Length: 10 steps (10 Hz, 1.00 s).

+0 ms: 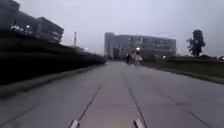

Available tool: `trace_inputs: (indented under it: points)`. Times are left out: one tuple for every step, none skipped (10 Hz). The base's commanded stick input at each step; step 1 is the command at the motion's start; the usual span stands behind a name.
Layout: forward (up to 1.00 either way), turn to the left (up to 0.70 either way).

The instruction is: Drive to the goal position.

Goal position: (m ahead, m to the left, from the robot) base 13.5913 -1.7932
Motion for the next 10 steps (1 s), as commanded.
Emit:
trace_inputs:
  points:
    - [0.85,-0.34]
    - [0.85,-0.34]
    - [0.85,-0.33]
    - [0.85,-0.26]
    - [0.85,0.00]
    - [0.85,0.00]
    - [0.85,0.00]
    - [0.85,0.00]
    - [0.85,0.00]
    - [0.85,0.00]
